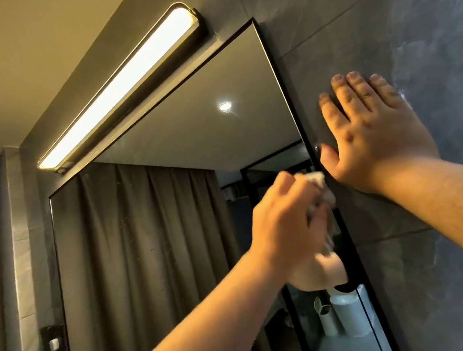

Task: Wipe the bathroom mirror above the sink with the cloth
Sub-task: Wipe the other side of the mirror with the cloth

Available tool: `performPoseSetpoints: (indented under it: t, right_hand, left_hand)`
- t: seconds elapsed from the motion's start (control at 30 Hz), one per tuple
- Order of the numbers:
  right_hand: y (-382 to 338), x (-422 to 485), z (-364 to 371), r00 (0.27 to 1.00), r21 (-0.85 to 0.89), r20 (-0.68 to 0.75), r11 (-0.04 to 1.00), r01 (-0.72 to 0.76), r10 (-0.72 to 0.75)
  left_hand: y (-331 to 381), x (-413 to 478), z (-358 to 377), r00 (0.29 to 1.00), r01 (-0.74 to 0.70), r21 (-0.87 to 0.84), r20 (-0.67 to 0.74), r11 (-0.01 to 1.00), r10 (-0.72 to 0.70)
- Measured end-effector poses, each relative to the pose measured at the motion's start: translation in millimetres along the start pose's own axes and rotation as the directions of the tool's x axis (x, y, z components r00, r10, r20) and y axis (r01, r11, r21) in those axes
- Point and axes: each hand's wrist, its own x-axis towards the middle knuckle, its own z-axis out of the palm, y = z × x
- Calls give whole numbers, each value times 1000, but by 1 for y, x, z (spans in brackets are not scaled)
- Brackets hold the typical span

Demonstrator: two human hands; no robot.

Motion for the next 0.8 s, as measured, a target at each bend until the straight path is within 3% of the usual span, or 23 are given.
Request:
performPoseSetpoints:
  t: [0.1, 0.27, 0.33, 0.47, 0.8]
  right_hand:
    - [0, 0, 0, 1000, -1, -8, 1000, 5, -5]
    - [0, 0, 0, 1000, 5, -7, 1000, 11, -11]
    - [0, 0, -1, 1000, 15, -10, 1000, 9, -9]
    - [0, -1, 0, 1000, 5, 2, 1000, 2, -2]
    - [0, -3, -3, 1000, 15, 3, 1000, 16, -16]
  left_hand:
    - [13, -38, -3, 976, -179, -33, 118, 983, 181]
    - [3, -38, -3, 948, -262, -8, 186, 965, 259]
    - [-2, -25, -3, 969, -192, -17, 152, 981, 192]
    - [-23, 31, -1, 996, 76, 8, 46, 997, -77]
    - [-88, 175, -26, 913, 397, -21, -96, 918, -397]
